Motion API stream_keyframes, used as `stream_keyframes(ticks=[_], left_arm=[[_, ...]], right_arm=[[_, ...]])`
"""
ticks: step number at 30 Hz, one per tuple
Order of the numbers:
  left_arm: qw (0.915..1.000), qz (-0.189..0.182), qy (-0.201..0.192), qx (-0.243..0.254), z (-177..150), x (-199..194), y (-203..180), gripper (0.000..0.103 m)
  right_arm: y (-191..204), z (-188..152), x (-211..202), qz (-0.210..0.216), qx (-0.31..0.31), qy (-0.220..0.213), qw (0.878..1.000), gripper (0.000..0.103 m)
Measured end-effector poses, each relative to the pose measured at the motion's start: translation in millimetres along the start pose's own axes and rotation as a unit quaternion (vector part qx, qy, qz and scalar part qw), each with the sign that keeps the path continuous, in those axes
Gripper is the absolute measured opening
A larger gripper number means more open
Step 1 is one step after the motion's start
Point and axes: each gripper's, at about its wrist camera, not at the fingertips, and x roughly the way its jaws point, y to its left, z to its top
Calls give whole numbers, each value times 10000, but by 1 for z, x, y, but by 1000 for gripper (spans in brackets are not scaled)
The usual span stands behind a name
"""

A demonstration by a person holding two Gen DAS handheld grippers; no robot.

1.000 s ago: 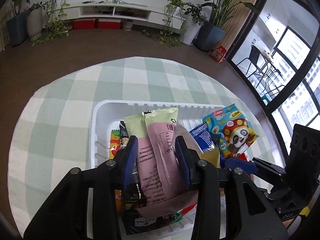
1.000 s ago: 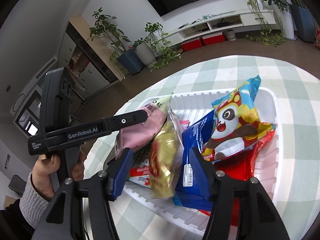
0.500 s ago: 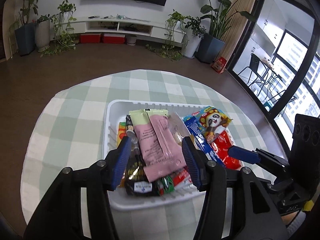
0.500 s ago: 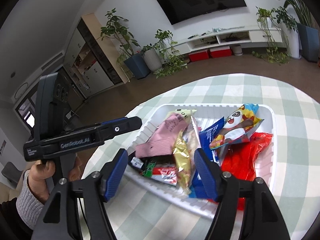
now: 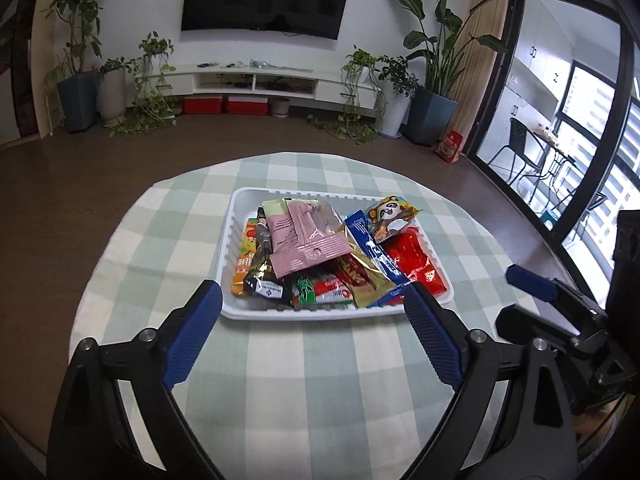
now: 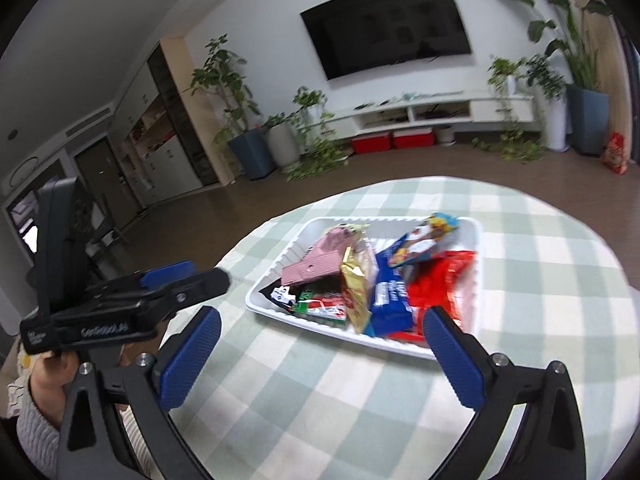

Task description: Organize snacks

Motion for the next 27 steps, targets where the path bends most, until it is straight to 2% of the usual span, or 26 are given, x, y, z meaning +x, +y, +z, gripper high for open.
stream_keyframes(ticks=[4,8,12,18,27], left_arm=[[9997,131,-198,-3,-12,-32,-16,100],[9991,229,-351,19,-24,-64,-35,100],[9975,381,-538,260,-36,-93,-55,100],[9961,397,-643,466,-51,-119,-76,100],[9954,427,-715,469,-61,-138,-80,100]], right_arm=[[9,-7,-35,-294,-145,-292,9990,103],[19,-14,-70,-611,-260,-642,9957,103],[30,-27,-99,-902,-333,-915,9912,103],[33,-40,-118,-922,-212,-986,9906,103],[43,-44,-132,-889,-237,-1117,9895,103]])
